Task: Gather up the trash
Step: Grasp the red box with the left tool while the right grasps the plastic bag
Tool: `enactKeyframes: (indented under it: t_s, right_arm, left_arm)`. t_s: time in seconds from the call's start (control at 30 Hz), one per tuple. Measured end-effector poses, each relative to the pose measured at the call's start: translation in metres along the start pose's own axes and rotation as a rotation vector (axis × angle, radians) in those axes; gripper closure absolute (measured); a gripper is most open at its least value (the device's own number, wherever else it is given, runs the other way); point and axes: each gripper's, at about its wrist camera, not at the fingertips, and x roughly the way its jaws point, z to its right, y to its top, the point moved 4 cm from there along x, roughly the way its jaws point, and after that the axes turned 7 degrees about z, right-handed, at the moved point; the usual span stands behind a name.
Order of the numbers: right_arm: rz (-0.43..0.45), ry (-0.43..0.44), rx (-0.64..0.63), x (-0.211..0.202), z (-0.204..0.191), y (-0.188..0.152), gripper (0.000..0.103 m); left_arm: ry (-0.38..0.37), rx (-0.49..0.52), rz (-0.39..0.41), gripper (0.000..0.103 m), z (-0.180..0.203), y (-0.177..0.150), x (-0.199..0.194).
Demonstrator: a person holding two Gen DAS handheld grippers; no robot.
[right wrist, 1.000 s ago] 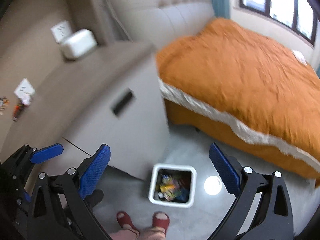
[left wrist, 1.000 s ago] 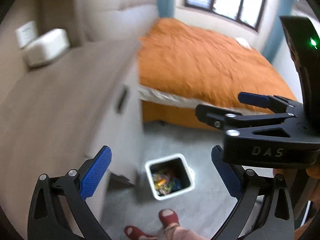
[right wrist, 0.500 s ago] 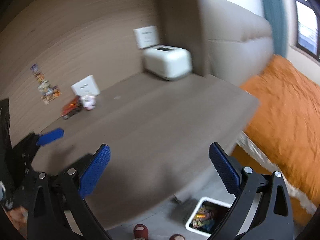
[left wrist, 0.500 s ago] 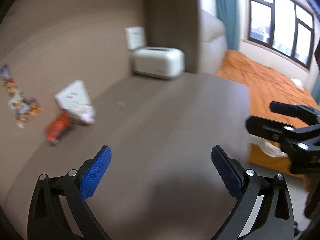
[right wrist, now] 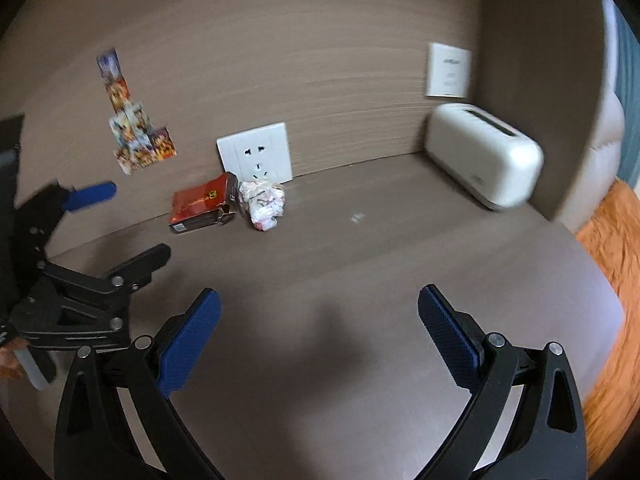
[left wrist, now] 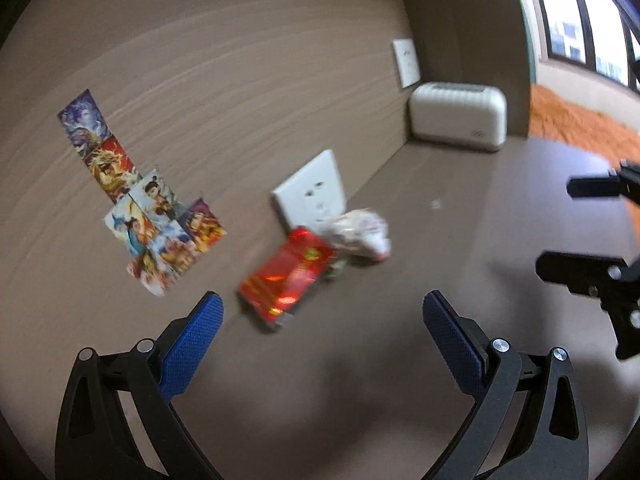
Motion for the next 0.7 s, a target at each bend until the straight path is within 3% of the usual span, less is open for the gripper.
enactKeyframes:
  t_s: [0.13, 0.27, 0.4, 0.67, 0.7]
  right_arm:
    - [-0.024, 0.039, 0.005, 0.049, -0.011, 0.019, 0.005]
    - [-0.055, 0.058, -0.039, 0.093, -0.023, 0.032, 0.005]
    - [-0.082, 0.016, -0.144, 0.130, -0.032, 0.038, 0.019]
    - [-0.138, 0.099, -0.113, 0.166, -0.036, 0.041, 0.037]
    - [-0.131, 0.104, -0.111, 0.166, -0.037, 0.043, 0.046]
  left_arm:
    - [0.025, 0.065, -0.017, 0.005, -0.019, -0.003, 0.034]
    - [-0.018, 0.063, -0.051, 0.005, -0.029, -0.006, 0.070]
    - [-0.068, 0.068, -0.067, 0.005, -0.030, -0.005, 0.095]
    - [-0.170, 0.134, -0.089, 0.005, -0.003, -0.006, 0.128]
    - [-0.191, 0.113, -0.096, 0.006, -0.003, -0.005, 0.131]
